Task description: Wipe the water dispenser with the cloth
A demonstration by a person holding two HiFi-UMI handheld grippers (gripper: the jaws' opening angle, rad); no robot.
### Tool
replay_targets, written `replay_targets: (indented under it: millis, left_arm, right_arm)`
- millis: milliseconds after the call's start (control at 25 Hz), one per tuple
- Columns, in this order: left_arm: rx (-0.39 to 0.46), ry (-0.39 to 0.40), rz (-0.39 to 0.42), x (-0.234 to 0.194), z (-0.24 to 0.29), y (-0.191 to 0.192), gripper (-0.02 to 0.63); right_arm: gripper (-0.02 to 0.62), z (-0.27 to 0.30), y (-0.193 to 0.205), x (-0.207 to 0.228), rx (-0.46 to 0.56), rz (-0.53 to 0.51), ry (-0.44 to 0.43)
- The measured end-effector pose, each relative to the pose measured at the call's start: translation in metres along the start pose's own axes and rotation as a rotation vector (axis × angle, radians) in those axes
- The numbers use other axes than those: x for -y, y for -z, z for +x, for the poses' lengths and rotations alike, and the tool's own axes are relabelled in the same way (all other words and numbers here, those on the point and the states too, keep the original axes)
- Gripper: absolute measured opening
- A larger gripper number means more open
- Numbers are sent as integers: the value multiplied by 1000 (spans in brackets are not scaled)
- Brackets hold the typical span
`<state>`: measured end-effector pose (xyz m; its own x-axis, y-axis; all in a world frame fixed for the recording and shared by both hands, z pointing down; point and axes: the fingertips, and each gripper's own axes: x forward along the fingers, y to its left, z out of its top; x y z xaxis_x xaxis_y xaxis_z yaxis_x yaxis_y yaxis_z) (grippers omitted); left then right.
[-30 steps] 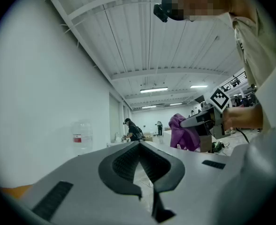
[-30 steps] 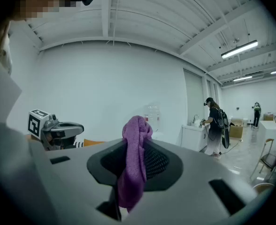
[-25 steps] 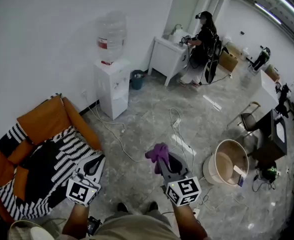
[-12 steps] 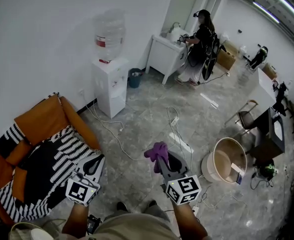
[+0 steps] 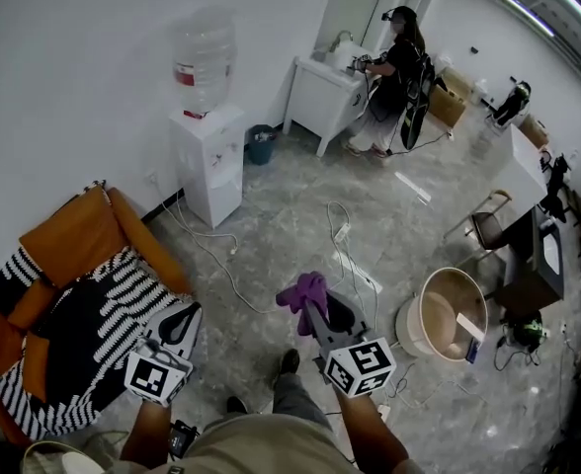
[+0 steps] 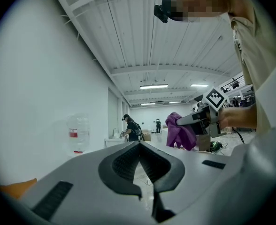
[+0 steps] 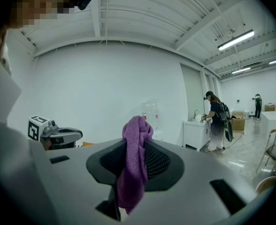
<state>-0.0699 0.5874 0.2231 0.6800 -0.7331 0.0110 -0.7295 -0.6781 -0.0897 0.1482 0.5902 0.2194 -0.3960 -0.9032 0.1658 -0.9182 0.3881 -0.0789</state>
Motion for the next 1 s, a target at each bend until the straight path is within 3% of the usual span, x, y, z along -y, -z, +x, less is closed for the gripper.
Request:
replay_targets:
  millis: [160, 600, 800, 1000]
  left_arm:
    - [-52, -37, -12, -11, 36, 9, 17]
    - [-55, -118, 17, 2, 188, -7, 15]
    - [-102, -159, 24, -7, 230, -8, 17]
    - [-73, -197, 43, -11, 267, -21, 17]
  right_arm:
    - [100, 38, 6, 39, -11, 26, -29]
    - [100, 113, -10, 176, -43, 27, -144]
    - [100, 145, -23, 216, -34, 37, -184]
    - [100, 160, -33, 251, -10, 50, -205]
